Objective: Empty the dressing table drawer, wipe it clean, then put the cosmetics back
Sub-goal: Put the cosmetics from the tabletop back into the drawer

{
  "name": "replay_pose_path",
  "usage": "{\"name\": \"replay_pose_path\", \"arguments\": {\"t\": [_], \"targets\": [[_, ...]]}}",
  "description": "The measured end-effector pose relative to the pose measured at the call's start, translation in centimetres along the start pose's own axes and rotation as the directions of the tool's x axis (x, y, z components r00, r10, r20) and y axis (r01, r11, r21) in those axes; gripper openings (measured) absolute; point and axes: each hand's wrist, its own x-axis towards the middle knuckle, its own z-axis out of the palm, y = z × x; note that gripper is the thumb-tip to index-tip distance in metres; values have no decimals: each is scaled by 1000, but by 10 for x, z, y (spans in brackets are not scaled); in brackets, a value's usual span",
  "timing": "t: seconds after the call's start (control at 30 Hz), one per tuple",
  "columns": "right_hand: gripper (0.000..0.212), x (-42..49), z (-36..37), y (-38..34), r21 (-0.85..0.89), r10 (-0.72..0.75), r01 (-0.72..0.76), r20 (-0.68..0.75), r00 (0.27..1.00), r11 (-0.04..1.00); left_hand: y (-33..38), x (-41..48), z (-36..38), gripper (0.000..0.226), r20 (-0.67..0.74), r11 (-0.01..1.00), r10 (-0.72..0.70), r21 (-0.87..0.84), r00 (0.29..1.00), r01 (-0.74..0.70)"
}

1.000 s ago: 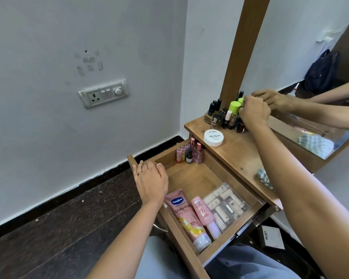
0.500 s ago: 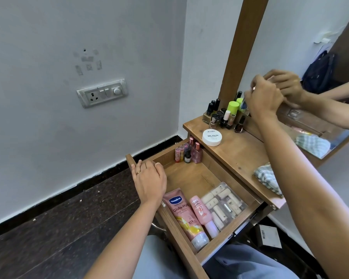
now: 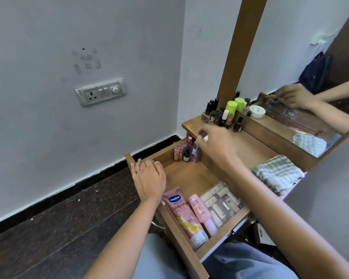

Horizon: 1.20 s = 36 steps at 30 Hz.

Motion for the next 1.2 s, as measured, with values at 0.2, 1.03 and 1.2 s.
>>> {"name": "replay_pose_path", "arguments": {"t": [0.2,1.03,1.2], "targets": [[24,2,66,17,-221,128,-74,242,962,972,0,1,-2,44,19,1000,-19,0,1000,19],[24,-3,76,28,-502,124,-17,182,975,864,0,0,-2,43,1,1000,-10,-7,1000,10],[25,-6,74,25,-547,100,31,208,973,837,0,0,-1,45,9,1000,-14,-1,1000,14]]}}
